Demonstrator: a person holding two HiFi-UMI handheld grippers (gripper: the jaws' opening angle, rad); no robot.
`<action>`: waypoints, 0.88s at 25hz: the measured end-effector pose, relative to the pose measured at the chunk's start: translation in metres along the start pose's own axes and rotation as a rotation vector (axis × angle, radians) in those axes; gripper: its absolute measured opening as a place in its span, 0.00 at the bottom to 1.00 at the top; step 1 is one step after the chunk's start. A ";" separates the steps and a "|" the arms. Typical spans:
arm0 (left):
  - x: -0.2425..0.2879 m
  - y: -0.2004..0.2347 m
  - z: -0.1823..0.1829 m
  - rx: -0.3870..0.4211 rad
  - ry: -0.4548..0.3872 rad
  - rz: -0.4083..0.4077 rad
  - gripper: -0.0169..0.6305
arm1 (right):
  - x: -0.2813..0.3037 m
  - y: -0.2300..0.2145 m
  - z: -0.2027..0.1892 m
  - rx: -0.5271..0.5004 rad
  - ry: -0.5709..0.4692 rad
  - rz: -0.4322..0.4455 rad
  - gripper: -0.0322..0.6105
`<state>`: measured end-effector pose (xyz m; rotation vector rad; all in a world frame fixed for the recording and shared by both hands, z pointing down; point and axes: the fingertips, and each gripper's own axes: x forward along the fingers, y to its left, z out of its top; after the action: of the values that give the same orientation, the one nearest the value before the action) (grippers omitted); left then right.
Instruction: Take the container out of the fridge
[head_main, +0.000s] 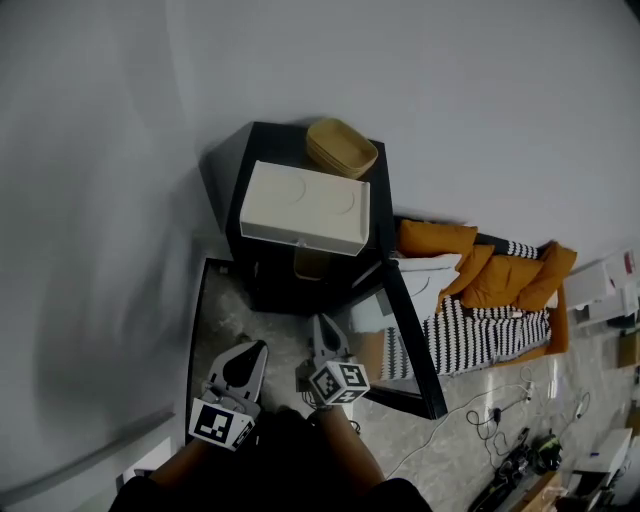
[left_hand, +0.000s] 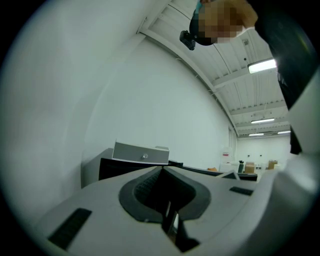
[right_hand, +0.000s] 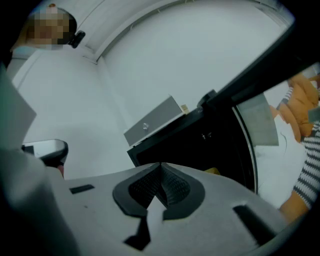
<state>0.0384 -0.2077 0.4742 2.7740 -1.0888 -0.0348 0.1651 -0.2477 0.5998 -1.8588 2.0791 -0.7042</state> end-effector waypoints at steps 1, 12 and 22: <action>0.005 0.001 -0.002 0.004 -0.001 -0.011 0.03 | 0.008 -0.007 -0.006 0.022 0.005 -0.004 0.05; 0.051 0.018 -0.051 -0.008 -0.017 -0.112 0.03 | 0.078 -0.105 -0.092 0.386 0.019 -0.110 0.22; 0.068 0.055 -0.099 -0.052 0.025 -0.130 0.03 | 0.131 -0.177 -0.168 0.840 -0.120 -0.138 0.45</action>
<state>0.0589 -0.2798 0.5826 2.7863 -0.8881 -0.0429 0.2129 -0.3571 0.8494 -1.4895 1.2665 -1.2205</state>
